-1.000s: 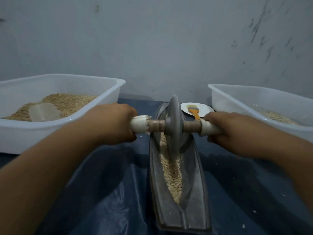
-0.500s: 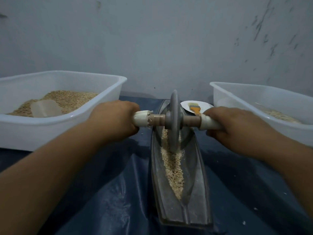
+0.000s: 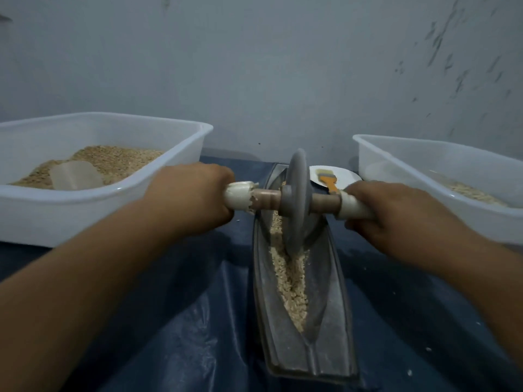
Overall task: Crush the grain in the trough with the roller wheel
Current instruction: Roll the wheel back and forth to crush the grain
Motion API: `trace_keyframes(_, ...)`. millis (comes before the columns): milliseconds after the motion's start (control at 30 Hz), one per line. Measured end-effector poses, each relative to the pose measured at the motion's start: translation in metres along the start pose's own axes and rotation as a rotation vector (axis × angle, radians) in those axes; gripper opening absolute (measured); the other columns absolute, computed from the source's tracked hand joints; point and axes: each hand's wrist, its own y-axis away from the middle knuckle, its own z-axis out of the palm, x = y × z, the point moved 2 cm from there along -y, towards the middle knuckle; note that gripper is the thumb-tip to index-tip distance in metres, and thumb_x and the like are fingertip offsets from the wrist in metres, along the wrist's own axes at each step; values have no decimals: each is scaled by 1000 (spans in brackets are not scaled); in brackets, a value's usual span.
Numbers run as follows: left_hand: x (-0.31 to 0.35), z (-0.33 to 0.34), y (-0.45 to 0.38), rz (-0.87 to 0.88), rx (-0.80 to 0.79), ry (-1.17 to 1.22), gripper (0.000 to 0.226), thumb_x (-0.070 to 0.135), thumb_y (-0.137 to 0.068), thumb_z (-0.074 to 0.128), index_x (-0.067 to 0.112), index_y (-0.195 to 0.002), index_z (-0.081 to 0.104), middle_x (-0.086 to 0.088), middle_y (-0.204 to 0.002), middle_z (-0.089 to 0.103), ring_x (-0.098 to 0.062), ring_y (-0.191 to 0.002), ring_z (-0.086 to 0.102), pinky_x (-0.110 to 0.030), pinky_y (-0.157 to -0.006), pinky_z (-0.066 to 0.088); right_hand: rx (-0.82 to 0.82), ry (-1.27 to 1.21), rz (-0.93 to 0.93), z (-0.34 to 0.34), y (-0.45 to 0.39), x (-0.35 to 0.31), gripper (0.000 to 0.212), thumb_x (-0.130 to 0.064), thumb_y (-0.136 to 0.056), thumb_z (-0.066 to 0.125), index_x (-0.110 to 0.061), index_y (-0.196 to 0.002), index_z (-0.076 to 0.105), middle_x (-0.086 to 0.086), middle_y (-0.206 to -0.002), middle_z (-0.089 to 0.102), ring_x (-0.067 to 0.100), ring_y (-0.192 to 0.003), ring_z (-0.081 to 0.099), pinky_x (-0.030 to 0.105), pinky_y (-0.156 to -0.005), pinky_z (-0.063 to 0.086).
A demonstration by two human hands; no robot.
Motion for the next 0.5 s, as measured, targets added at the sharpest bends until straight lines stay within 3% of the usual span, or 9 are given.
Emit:
trace_keyframes(67,-2,4,-2,-20,-7,2,14,35,-77,65,31,-76,52,8,-77,60,-16,-74,56,-28,-64,41,54,85,-38,0,-3,-6,17,-40,-88,62,-35,-103,54,-7,-97,61,24,-91,59,38,-76,47)
trace_keyframes(167,-8,-7,1,5,-297,49,20,37,-69,75,31,-80,59,8,-75,64,-9,-70,60,-26,-62,44,-160,-45,-34,-15,5,1,19,-47,-83,65,-43,-91,48,-13,-86,61,9,-80,59,33,-70,47)
trace_keyframes(233,-10,-21,8,29,-445,75,26,41,-61,78,32,-80,62,11,-67,65,-3,-59,61,-23,-54,42,-367,-177,-24,-26,14,9,34,-62,-70,64,-46,-98,53,-15,-83,63,4,-74,60,28,-65,47)
trace_keyframes(333,-7,-32,12,77,-481,76,27,43,-59,77,37,-81,62,27,-70,63,7,-60,59,-22,-50,41,-567,-241,-54,-36,24,16,66,-83,-55,60,-50,-112,54,-15,-87,65,5,-74,63,33,-68,53)
trace_keyframes(400,-5,-26,8,56,-434,83,24,40,-63,77,35,-81,62,16,-67,65,0,-59,61,-24,-53,45,-530,-240,-55,-32,20,16,65,-83,-55,60,-52,-112,55,-17,-88,65,3,-75,62,31,-66,52)
trace_keyframes(500,-4,-8,1,7,-253,40,18,34,-69,73,30,-81,60,8,-76,65,-11,-71,62,-32,-70,53,-203,-187,7,-13,5,11,33,-61,-69,60,-50,-100,57,-16,-85,65,4,-75,60,32,-66,49)
